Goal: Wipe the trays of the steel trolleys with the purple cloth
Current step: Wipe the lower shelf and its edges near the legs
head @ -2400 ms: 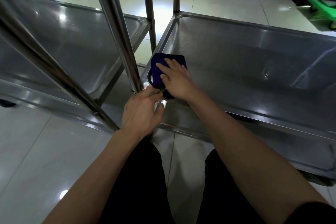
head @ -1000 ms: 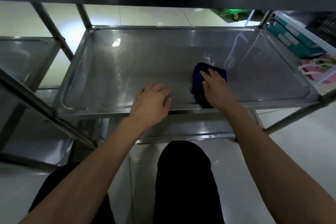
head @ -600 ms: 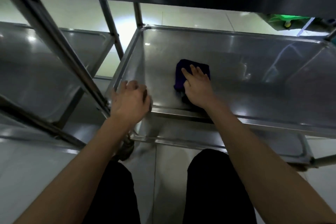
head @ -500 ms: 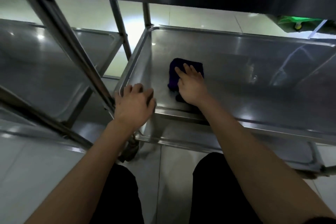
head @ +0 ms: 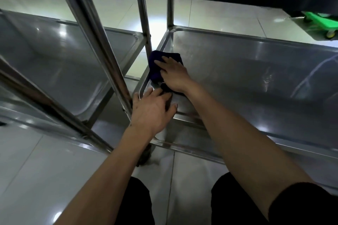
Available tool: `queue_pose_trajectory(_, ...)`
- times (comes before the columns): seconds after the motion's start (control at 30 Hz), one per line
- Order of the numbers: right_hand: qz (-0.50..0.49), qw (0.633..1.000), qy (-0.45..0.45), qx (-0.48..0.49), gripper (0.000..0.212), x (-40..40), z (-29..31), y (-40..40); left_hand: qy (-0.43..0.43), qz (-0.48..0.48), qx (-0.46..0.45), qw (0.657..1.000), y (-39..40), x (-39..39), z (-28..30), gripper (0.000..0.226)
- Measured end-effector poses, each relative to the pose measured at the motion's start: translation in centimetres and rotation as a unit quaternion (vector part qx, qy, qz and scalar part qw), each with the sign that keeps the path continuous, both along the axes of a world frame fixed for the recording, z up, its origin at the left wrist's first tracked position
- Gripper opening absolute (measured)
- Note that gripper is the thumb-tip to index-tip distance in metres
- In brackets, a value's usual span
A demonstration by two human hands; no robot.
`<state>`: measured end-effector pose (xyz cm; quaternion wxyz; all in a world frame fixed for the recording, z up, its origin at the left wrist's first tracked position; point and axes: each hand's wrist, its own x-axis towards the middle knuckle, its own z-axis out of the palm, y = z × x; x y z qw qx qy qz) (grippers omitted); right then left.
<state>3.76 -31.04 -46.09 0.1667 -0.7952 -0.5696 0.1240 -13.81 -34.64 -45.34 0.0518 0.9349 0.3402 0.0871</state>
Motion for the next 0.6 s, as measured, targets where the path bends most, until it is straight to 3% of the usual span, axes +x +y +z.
queue_pose_trajectory(0.3,-0.106,0.994,-0.006,0.004,0.049,5.9,-0.7,-9.0,0.019,0.002,-0.016,1.0,-2.1,2.0,1.3,0.036)
queue_pose_trajectory(0.6,-0.235,0.972,-0.003,-0.007,0.048,14.7,-1.0,-23.1,0.05,-0.145,-0.052,0.987,-11.4,14.0,1.6,0.035)
